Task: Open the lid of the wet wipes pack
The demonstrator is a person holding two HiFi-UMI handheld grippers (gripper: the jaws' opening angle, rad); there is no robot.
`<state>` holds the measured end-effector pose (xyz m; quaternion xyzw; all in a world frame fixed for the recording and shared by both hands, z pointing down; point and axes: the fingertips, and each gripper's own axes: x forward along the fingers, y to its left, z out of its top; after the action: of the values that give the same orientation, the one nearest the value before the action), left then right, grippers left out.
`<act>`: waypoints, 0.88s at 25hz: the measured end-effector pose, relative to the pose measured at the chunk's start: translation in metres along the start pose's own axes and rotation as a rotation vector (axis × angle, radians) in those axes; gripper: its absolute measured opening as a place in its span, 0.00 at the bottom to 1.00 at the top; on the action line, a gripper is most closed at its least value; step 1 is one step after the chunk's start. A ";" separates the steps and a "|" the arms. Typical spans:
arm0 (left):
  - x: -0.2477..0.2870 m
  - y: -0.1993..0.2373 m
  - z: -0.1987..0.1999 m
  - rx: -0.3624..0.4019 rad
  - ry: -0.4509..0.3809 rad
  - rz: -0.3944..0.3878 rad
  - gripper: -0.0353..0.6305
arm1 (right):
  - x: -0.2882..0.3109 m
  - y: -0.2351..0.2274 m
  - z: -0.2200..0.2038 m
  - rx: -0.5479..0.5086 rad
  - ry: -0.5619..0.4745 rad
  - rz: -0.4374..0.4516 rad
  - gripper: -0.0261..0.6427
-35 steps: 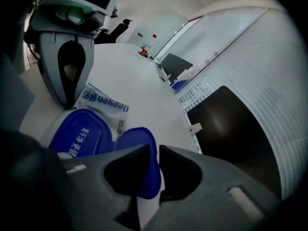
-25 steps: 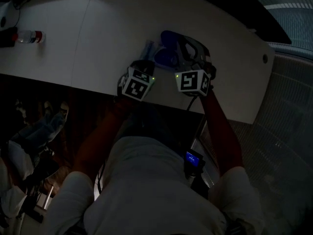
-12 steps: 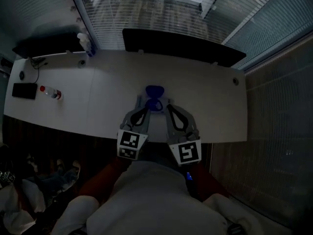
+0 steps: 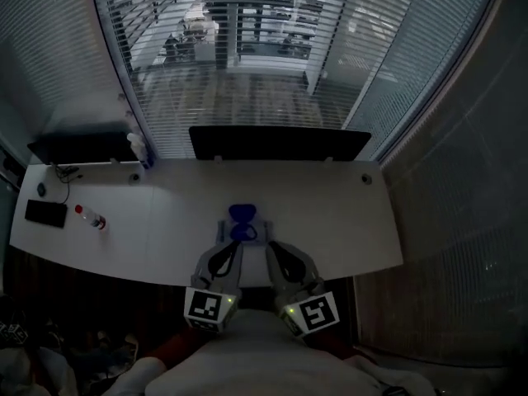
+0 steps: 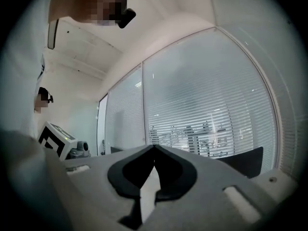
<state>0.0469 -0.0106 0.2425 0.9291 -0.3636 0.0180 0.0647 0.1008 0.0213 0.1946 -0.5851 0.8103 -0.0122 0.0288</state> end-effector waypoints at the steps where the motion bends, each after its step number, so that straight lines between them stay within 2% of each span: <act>1: -0.002 -0.002 0.004 0.007 -0.011 0.000 0.06 | -0.004 0.001 0.002 0.006 -0.007 0.004 0.04; 4: -0.002 -0.010 0.005 -0.001 -0.025 -0.002 0.06 | -0.010 0.003 0.009 0.002 -0.021 0.012 0.04; 8: -0.002 -0.022 0.027 0.024 -0.029 -0.019 0.06 | -0.012 0.005 0.014 0.002 -0.011 0.025 0.04; 13: -0.001 -0.022 0.018 0.022 -0.018 -0.015 0.06 | -0.011 0.005 0.011 0.013 -0.003 0.035 0.04; 22: -0.002 -0.022 0.024 0.010 0.003 -0.009 0.06 | -0.009 0.003 0.028 0.014 0.004 0.033 0.04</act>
<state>0.0606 0.0034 0.2161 0.9311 -0.3592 0.0209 0.0607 0.1025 0.0316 0.1672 -0.5714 0.8199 -0.0184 0.0316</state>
